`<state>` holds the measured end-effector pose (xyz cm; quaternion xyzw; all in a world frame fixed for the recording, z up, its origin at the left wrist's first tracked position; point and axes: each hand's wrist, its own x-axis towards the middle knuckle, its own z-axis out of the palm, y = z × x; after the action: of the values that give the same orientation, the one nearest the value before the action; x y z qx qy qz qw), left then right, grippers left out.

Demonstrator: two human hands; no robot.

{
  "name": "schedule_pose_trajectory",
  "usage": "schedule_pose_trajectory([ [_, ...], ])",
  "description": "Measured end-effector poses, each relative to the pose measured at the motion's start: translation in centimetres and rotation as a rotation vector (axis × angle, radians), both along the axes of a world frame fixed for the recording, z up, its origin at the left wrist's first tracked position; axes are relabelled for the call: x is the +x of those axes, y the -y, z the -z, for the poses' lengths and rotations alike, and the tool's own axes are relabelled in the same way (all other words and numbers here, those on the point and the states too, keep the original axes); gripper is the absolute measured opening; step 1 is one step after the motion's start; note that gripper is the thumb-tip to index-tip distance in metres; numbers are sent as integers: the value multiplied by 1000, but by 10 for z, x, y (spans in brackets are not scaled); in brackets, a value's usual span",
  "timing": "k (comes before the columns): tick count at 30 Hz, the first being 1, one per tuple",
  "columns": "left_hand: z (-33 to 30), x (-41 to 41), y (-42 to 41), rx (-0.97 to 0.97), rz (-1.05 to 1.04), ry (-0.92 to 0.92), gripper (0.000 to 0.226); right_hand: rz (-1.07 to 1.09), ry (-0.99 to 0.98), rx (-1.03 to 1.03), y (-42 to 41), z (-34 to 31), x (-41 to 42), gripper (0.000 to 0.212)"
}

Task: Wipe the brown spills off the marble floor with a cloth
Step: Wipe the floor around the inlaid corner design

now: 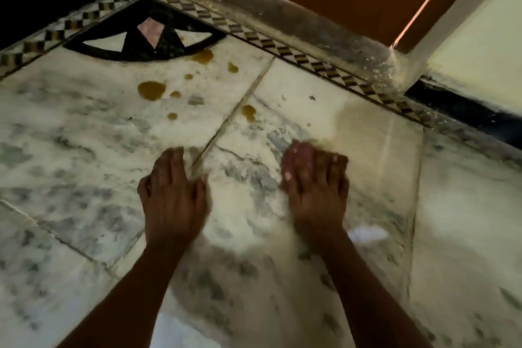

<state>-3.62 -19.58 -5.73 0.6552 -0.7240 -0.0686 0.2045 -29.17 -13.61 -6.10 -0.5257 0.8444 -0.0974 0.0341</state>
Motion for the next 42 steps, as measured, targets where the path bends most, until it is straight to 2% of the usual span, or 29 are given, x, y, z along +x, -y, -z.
schedule_pose_trajectory([
  [2,-1,0,-2,-7,-9,18,70,-170,-11,50,-44,-8,2,71],
  [4,-1,0,-2,-12,-21,41,68,-98,-9,91,-64,-11,-16,69],
  [6,0,-1,0,-4,-24,66,65,168,-15,73,-40,-8,-33,69],
  [8,0,-2,3,-3,-26,78,62,519,-12,-58,24,3,-34,67],
  [9,-1,-2,3,2,-26,80,61,601,-4,-104,55,7,-29,66],
  [10,0,-2,3,6,-26,83,60,570,-34,-122,80,12,-19,65],
  [12,-1,-1,3,20,-25,96,60,266,-89,-124,91,12,18,66],
  [14,-4,-1,4,22,-22,103,58,-120,-73,16,50,-1,50,67],
  [16,-5,-1,5,25,-19,104,57,-289,-67,45,-5,-8,51,66],
  [18,-3,0,6,24,-12,104,57,-295,-115,86,-34,-9,26,64],
  [20,-1,-1,5,23,-13,99,56,-25,-141,172,-24,-10,-7,67],
  [22,0,-3,4,27,-29,103,56,275,-60,153,20,-15,-26,73],
  [25,-1,-3,3,36,-25,102,58,451,119,42,105,-14,-18,72],
  [26,-2,-3,2,46,-24,103,59,454,113,-18,122,-12,-9,71],
  [28,-4,-3,3,61,-28,100,60,211,33,-37,118,-5,23,69],
  [30,-5,-4,3,67,-26,110,60,-122,2,90,59,-6,48,71],
  [31,-5,-4,3,71,-20,113,60,-209,11,114,24,-13,50,69],
  [33,-3,-4,3,73,-13,126,59,-232,-41,186,-40,-12,28,67],
  [36,-3,-2,3,68,-15,133,57,74,-112,314,-62,-22,-31,66],
  [39,-3,-4,2,55,-21,131,56,524,15,137,-1,-31,-66,67],
  [41,-5,-4,2,53,-13,120,57,628,103,35,52,-24,-61,62],
  [42,-5,-3,3,58,-16,115,57,611,116,25,74,-17,-52,63],
])
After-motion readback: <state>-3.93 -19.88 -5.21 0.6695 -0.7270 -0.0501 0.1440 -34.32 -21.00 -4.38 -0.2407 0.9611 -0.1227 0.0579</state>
